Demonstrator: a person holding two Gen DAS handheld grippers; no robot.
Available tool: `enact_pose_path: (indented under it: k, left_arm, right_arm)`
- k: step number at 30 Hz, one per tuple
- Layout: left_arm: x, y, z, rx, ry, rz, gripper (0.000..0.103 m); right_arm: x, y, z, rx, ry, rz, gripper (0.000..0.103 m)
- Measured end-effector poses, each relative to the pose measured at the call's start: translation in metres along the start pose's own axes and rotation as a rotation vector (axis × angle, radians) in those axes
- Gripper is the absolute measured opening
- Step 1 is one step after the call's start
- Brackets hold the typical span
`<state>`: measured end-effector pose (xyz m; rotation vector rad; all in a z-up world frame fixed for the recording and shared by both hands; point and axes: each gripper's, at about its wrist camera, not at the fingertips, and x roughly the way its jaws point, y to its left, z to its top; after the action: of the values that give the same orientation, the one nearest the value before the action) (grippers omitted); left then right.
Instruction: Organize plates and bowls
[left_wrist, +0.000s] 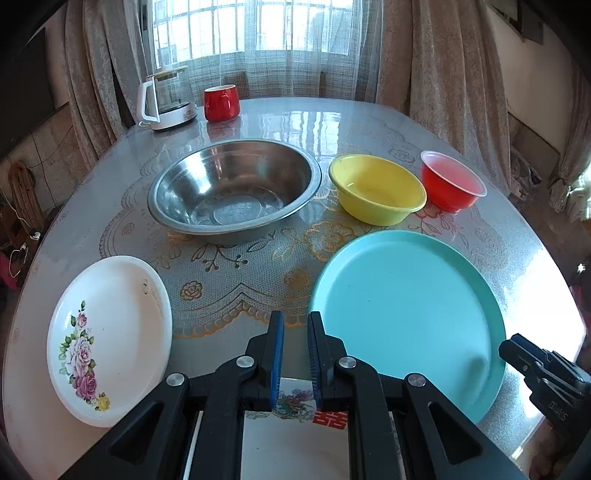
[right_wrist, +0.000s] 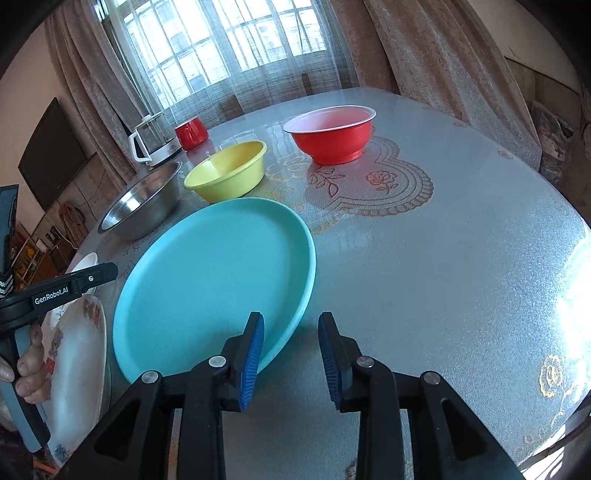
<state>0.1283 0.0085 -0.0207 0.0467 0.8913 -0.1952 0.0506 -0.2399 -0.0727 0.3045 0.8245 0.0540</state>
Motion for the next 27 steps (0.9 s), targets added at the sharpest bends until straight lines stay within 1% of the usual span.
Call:
enact_pose_path:
  k: [3, 5, 7, 9, 11, 14, 17, 18, 19, 21, 22, 24, 27]
  left_arm:
    - [-0.02, 0.019, -0.005, -0.039, -0.065, 0.006, 0.014]
    - [-0.033, 0.036, -0.01, -0.07, -0.104, 0.01, 0.017]
    - [-0.046, 0.057, -0.018, -0.112, -0.142, 0.023, 0.024]
    - [-0.056, 0.08, -0.025, -0.162, -0.163, 0.042, 0.024]
    - [-0.065, 0.105, -0.034, -0.213, -0.177, 0.069, 0.024]
    - [-0.076, 0.143, -0.048, -0.29, -0.197, 0.124, 0.024]
    - [-0.078, 0.177, -0.061, -0.361, -0.182, 0.144, 0.028]
    - [-0.077, 0.188, -0.066, -0.389, -0.174, 0.129, 0.031]
    - [-0.076, 0.198, -0.071, -0.415, -0.168, 0.114, 0.031]
    - [-0.074, 0.214, -0.08, -0.465, -0.15, 0.125, 0.031]
    - [-0.071, 0.22, -0.083, -0.48, -0.135, 0.125, 0.029]
    - [-0.068, 0.231, -0.089, -0.515, -0.123, 0.104, 0.029]
    - [-0.059, 0.238, -0.091, -0.538, -0.1, 0.059, 0.028]
  right_arm:
    - [-0.008, 0.0, 0.005, 0.0, -0.02, -0.005, 0.031]
    - [-0.014, 0.007, 0.011, -0.025, -0.037, 0.013, 0.031]
    - [-0.018, 0.021, 0.018, -0.063, -0.048, 0.049, 0.031]
    - [-0.018, 0.039, 0.024, -0.108, -0.035, 0.11, 0.032]
    - [-0.017, 0.062, 0.027, -0.156, -0.007, 0.19, 0.033]
    - [-0.012, 0.102, 0.03, -0.237, 0.035, 0.293, 0.033]
    - [0.0, 0.14, 0.034, -0.272, 0.091, 0.381, 0.033]
    - [0.005, 0.151, 0.034, -0.278, 0.114, 0.406, 0.033]
    - [0.011, 0.162, 0.036, -0.278, 0.144, 0.435, 0.033]
    - [0.025, 0.183, 0.038, -0.266, 0.211, 0.476, 0.033]
    - [0.034, 0.192, 0.039, -0.252, 0.243, 0.49, 0.033]
    - [0.05, 0.21, 0.042, -0.234, 0.277, 0.487, 0.033]
    - [0.072, 0.23, 0.047, -0.213, 0.313, 0.461, 0.033]
